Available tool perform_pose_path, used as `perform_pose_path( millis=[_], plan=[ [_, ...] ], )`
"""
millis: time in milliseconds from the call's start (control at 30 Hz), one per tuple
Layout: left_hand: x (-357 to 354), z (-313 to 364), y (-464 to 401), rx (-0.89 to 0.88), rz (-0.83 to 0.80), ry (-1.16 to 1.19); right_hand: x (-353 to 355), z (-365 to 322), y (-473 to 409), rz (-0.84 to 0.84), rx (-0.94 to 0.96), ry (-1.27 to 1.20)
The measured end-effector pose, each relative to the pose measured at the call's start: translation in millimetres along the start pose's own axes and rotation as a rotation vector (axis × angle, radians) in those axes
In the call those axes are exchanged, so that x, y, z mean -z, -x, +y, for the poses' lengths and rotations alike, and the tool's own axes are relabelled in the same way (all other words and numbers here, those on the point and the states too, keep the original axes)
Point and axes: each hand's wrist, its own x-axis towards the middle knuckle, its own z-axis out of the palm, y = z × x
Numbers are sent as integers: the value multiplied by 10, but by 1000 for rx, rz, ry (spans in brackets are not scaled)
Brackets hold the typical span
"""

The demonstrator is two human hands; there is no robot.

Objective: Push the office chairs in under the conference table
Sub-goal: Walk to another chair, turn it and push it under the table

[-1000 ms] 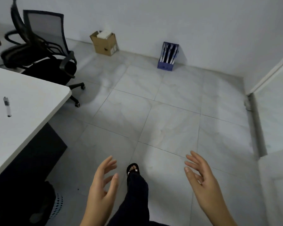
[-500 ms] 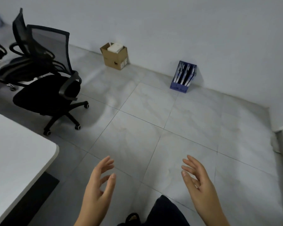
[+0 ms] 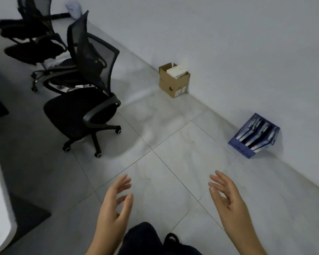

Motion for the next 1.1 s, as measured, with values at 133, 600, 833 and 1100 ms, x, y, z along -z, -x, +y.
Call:
perform_pose_path(
  millis=[133, 600, 833, 1100],
  plan=[
    [-204, -13, -633, 55, 114, -27, -105, 10, -878, -124, 3, 12],
    [-256, -6, -3812, 111, 252, -89, -989, -640, -4221, -265, 117, -10],
    [-342, -221, -5101, 165, 377, -79, -1397, -750, -5752, -362, 105, 3],
    [-771, -217, -6746, 212, 592, -14, -1808, -1133, -7885, -585, 143, 31]
  ],
)
